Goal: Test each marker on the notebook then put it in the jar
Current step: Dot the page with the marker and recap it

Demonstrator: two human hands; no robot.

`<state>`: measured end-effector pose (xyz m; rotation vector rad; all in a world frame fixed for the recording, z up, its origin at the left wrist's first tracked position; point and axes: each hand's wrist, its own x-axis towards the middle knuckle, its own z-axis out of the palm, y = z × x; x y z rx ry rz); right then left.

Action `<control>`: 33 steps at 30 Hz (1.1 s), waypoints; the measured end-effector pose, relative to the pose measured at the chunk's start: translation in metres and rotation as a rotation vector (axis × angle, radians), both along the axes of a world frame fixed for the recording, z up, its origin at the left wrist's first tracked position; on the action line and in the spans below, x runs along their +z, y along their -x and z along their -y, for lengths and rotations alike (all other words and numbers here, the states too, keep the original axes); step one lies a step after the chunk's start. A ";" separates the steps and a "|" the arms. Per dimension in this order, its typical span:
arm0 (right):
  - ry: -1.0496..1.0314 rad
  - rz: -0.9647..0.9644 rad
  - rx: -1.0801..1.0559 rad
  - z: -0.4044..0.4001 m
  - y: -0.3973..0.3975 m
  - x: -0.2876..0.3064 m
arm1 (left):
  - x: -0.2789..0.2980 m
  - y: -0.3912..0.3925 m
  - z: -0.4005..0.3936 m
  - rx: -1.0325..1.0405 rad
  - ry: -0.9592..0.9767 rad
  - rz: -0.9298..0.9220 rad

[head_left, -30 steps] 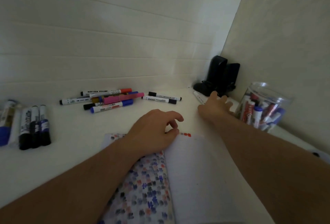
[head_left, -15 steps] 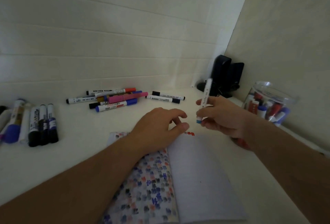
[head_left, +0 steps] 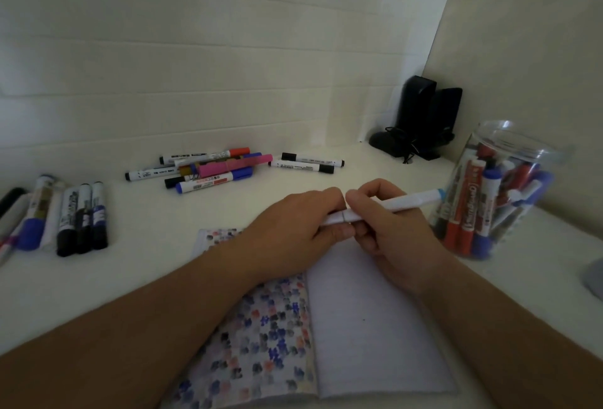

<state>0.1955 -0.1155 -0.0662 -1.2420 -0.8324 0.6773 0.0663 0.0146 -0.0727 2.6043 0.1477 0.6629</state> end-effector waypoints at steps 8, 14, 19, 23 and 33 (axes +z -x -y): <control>-0.077 0.004 0.035 -0.004 0.003 -0.007 | 0.001 0.000 0.005 -0.023 0.087 -0.085; -0.091 -0.056 0.098 -0.003 0.002 -0.007 | 0.002 -0.002 0.002 0.000 0.043 -0.067; -0.107 -0.056 0.125 -0.001 0.003 -0.007 | 0.004 -0.002 -0.001 0.026 0.135 -0.079; -0.109 -0.025 0.119 0.000 0.003 -0.006 | 0.005 -0.001 0.000 0.064 0.147 -0.078; 0.131 0.120 -0.114 0.019 -0.037 0.012 | 0.001 0.004 -0.013 0.155 0.012 -0.307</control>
